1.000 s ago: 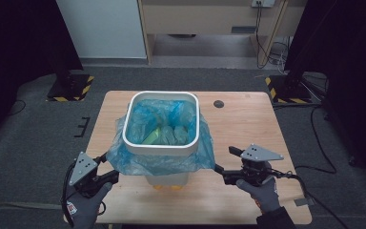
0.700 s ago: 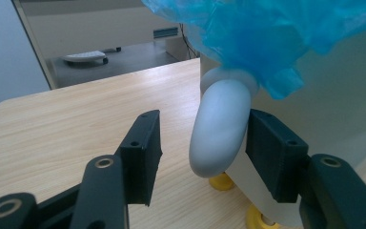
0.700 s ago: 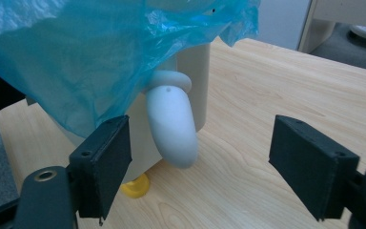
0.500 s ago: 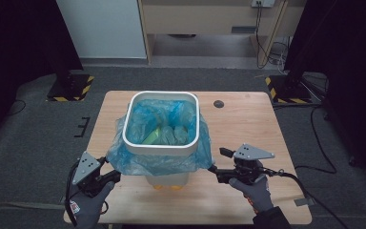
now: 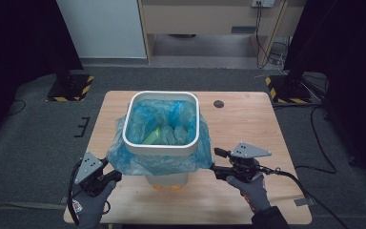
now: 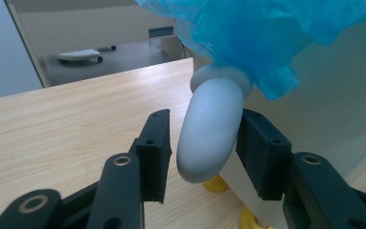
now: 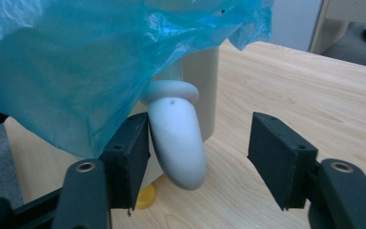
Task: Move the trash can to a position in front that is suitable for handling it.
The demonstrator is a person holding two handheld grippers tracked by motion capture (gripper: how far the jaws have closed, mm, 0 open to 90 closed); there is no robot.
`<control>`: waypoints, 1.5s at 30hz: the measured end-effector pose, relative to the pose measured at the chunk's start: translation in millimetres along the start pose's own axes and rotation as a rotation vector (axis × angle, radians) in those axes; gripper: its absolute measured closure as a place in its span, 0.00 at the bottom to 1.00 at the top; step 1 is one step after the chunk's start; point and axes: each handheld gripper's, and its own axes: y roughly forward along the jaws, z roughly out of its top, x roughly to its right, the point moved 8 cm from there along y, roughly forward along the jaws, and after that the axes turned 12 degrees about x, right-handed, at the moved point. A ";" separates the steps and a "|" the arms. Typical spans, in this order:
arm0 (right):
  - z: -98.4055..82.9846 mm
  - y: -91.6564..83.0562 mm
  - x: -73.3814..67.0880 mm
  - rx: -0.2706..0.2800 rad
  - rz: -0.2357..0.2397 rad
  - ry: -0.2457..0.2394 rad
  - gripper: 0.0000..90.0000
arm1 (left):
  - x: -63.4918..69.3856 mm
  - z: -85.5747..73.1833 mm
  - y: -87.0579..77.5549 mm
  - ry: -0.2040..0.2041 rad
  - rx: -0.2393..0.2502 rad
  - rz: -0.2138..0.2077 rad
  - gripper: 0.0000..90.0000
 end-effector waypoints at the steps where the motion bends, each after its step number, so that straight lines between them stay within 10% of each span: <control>1: -0.1 0.6 -0.4 0.000 0.004 0.002 0.46 | 0.2 -0.1 0.2 0.000 0.000 -0.001 0.63; 45: 1.4 2.2 -7.5 0.006 0.094 0.054 0.74 | 2.7 -2.0 4.3 -0.031 0.020 -0.005 0.68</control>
